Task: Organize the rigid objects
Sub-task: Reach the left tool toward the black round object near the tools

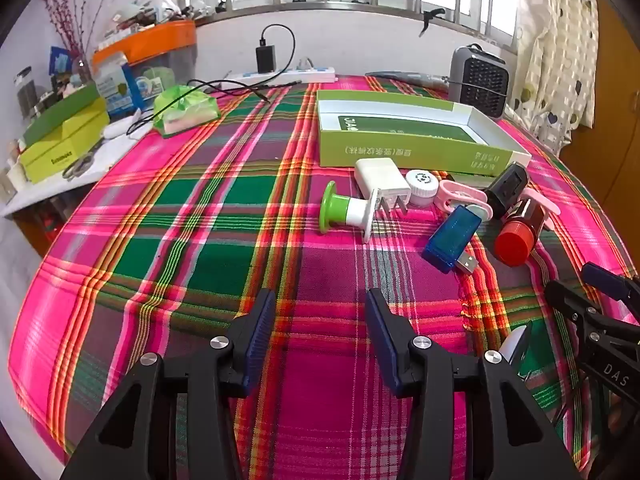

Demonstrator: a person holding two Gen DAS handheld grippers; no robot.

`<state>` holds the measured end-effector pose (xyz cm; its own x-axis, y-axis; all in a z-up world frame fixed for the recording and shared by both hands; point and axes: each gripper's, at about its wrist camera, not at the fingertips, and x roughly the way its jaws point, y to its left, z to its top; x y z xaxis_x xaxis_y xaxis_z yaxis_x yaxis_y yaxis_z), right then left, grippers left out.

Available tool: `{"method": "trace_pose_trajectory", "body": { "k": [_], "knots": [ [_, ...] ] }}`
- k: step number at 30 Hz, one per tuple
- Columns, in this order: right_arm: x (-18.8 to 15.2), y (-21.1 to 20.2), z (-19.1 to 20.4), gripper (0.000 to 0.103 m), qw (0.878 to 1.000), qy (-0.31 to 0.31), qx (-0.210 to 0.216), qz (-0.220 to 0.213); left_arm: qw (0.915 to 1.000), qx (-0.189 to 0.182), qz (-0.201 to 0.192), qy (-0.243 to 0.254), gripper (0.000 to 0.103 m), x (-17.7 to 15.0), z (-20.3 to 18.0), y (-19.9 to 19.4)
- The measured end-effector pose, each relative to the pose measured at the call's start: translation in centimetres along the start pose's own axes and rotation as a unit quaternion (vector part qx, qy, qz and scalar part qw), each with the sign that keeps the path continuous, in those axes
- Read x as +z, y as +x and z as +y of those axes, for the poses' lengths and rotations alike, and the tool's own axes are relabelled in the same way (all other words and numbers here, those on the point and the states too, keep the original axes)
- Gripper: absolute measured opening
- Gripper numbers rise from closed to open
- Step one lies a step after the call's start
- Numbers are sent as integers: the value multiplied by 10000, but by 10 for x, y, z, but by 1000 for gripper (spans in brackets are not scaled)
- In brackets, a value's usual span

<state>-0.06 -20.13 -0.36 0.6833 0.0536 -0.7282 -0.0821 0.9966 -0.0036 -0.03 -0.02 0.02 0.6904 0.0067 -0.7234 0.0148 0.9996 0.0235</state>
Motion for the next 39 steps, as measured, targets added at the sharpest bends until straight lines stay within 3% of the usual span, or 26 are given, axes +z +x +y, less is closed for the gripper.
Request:
{"method": "trace_pose_trajectory", "body": {
  "k": [39],
  "knots": [
    [0,0,0,68,10000,10,9,0,10000,-40,37,-33,45,0,0,0]
  ]
}}
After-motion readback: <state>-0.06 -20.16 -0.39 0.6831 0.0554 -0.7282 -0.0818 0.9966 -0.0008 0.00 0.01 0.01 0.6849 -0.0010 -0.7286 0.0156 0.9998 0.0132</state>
